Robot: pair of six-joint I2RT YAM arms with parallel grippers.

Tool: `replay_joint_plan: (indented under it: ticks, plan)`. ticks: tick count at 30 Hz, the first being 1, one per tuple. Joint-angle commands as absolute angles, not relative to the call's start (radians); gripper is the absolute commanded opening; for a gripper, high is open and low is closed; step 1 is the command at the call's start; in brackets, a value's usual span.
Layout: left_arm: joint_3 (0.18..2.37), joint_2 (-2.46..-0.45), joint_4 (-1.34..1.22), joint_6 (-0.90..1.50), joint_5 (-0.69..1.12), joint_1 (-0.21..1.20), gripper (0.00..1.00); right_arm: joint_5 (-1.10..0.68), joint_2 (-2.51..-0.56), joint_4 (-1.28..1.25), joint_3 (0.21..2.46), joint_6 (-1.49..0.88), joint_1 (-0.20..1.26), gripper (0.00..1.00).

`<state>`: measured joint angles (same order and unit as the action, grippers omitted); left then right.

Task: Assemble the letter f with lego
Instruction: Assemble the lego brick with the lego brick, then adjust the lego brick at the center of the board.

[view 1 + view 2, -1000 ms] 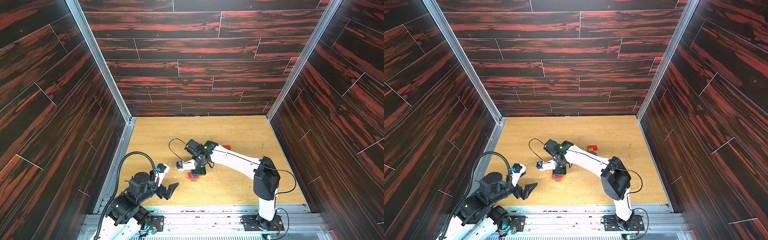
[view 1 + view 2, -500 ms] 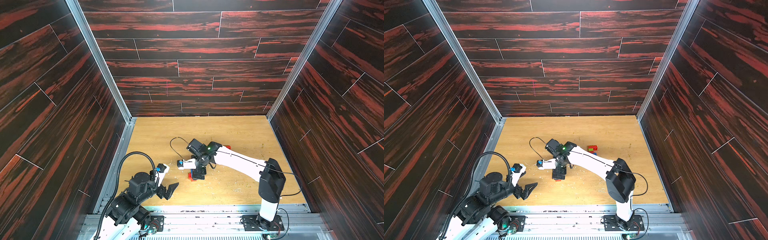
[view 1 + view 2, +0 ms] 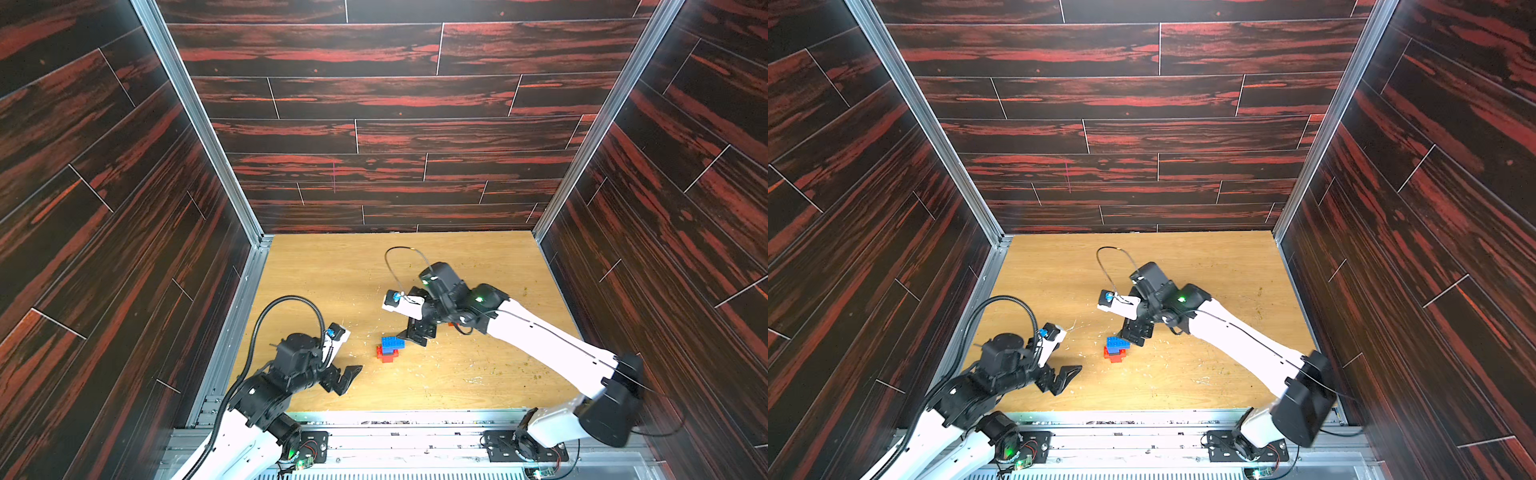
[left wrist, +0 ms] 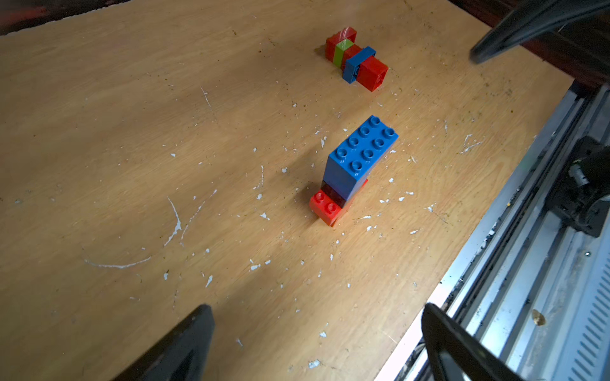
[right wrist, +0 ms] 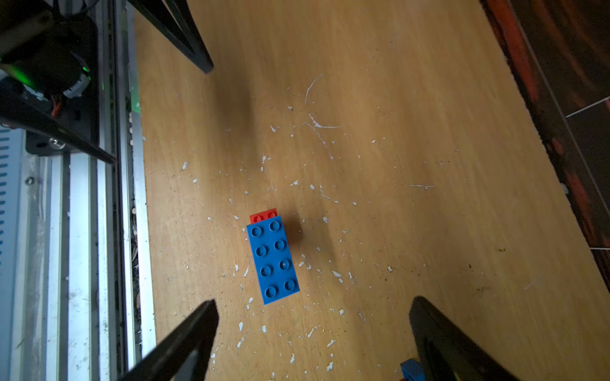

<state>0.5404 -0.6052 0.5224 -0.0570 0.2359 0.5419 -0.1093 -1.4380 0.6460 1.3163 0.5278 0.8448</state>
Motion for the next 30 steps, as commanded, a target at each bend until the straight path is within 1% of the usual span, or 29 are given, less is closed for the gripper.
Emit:
replay_joint_plan:
  ticks: [1, 4, 11, 13, 17, 22, 25, 28, 30]
  plan:
    - [0.536, -0.668, 0.391, -0.129, 0.244, 0.547, 1.0, -0.116, -1.384, 0.607, 1.25, 0.474, 0.842, 0.94]
    - [0.512, -0.733, 0.269, -0.146, 0.246, 0.547, 1.0, -0.096, -1.329, 0.593, 1.183, 0.45, 0.836, 0.94]
    - [0.424, -0.863, -0.025, -0.168, 0.32, 0.548, 1.0, -0.066, -1.227, 0.58, 1.066, 0.409, 0.822, 0.94]
    - [0.412, -0.891, -0.077, -0.18, 0.339, 0.55, 0.97, -0.055, -1.208, 0.588, 1.051, 0.41, 0.816, 0.94]
    - [0.42, -0.955, -0.112, -0.234, 0.373, 0.552, 0.84, -0.052, -1.191, 0.613, 1.051, 0.416, 0.795, 0.94]
    - [0.458, -1.061, -0.101, -0.293, 0.451, 0.557, 0.76, -0.054, -1.183, 0.642, 1.059, 0.42, 0.778, 0.94]
    - [0.478, -1.1, -0.07, -0.305, 0.486, 0.567, 0.75, -0.049, -1.186, 0.675, 1.072, 0.427, 0.772, 0.94]
    - [0.477, -1.119, -0.065, -0.303, 0.482, 0.581, 0.78, -0.039, -1.181, 0.697, 1.083, 0.431, 0.767, 0.94]
    - [0.48, -1.135, -0.072, -0.299, 0.464, 0.588, 0.78, -0.037, -1.179, 0.705, 1.091, 0.43, 0.765, 0.94]
